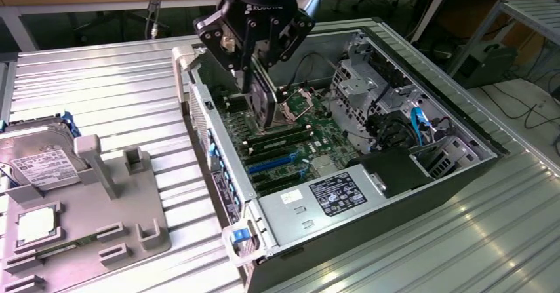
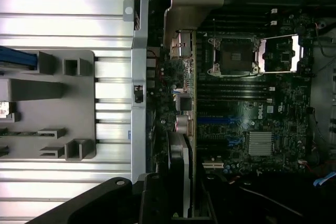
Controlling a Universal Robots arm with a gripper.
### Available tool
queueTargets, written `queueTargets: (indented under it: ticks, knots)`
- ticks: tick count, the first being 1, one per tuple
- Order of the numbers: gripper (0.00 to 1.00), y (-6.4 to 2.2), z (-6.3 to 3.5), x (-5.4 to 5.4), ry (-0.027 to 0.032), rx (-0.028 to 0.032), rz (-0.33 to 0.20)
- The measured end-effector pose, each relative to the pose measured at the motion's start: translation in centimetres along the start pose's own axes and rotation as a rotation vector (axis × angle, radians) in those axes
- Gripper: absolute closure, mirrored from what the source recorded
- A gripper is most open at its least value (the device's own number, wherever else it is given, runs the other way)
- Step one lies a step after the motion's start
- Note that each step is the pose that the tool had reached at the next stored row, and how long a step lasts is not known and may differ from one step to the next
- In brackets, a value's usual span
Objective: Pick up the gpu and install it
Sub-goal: 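Pick up the gpu and move the gpu toward the slot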
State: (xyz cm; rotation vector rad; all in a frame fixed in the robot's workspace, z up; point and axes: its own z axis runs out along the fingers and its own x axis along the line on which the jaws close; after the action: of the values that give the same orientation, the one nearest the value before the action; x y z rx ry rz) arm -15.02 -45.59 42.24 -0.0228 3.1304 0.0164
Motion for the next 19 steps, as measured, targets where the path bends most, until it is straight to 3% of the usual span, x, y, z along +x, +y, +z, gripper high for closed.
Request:
queueTargets:
  ticks: [13,19]
  knots:
    - [0.72,-0.02,0.05,-1.4,0.0001,0.0033,0.000]
    - [0.72,-0.04,0.08,-2.6,0.0000,0.0035,0.000]
